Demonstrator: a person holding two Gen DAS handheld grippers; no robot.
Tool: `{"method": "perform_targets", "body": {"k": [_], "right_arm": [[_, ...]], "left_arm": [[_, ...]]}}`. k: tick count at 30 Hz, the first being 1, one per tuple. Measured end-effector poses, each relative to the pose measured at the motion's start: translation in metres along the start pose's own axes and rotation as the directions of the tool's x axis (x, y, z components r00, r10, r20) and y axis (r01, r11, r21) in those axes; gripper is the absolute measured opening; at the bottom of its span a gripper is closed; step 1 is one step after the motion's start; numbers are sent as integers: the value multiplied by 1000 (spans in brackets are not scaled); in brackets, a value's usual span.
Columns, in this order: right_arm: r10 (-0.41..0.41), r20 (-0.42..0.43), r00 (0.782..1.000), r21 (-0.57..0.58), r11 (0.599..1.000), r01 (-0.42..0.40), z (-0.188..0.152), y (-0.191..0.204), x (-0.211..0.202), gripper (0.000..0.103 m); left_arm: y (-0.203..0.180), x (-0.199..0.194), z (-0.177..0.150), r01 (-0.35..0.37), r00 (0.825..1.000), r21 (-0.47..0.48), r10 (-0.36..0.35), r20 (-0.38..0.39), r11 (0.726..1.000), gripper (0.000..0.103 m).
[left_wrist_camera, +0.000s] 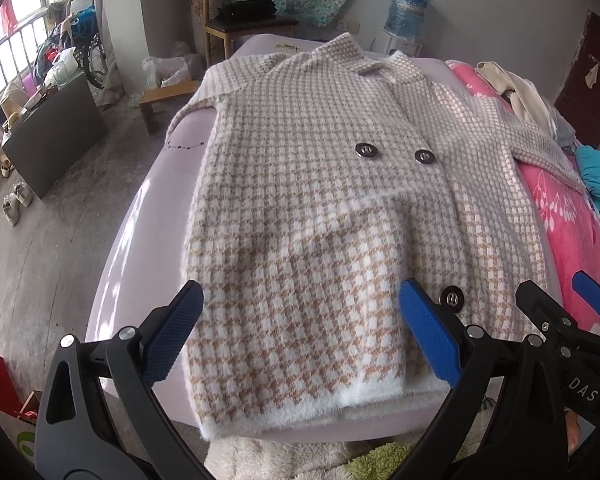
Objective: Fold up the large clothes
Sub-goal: 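Grasp the coat's sleeve with the left gripper and lift it up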
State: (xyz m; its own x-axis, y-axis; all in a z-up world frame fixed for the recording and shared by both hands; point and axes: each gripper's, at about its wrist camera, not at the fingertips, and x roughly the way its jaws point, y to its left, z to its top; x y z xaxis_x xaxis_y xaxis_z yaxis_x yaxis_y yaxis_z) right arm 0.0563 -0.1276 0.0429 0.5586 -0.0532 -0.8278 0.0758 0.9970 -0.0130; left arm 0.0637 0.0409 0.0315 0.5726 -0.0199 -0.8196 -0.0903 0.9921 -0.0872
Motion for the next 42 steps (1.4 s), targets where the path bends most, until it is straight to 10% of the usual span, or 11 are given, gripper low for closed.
{"method": "perform_targets", "body": {"k": [9,19,30,35,38,42], "right_arm": [[-43,87,995,-90,995,51,41,17,11,98],[149,120,981,-187,974,-125,95,47,42,98],[275,21,961,-259,930,-261,124,94,101,98],[300,-30,953,-269,916,-297,123,104,120,98],[300,-56,952,-271,913,-304,122,104,129,98],[283,-79,956,-276,915,-294,121,100,137,98]], "left_arm": [[14,8,28,112,985,49,-118,124,992,95],[37,40,56,198,975,-12,-196,100,980,95],[170,85,112,143,984,-354,-94,154,924,95],[257,144,126,248,965,-632,-244,95,735,95],[301,199,116,316,907,-803,-410,100,505,95],[319,261,100,302,843,-902,-529,100,310,95]]}}
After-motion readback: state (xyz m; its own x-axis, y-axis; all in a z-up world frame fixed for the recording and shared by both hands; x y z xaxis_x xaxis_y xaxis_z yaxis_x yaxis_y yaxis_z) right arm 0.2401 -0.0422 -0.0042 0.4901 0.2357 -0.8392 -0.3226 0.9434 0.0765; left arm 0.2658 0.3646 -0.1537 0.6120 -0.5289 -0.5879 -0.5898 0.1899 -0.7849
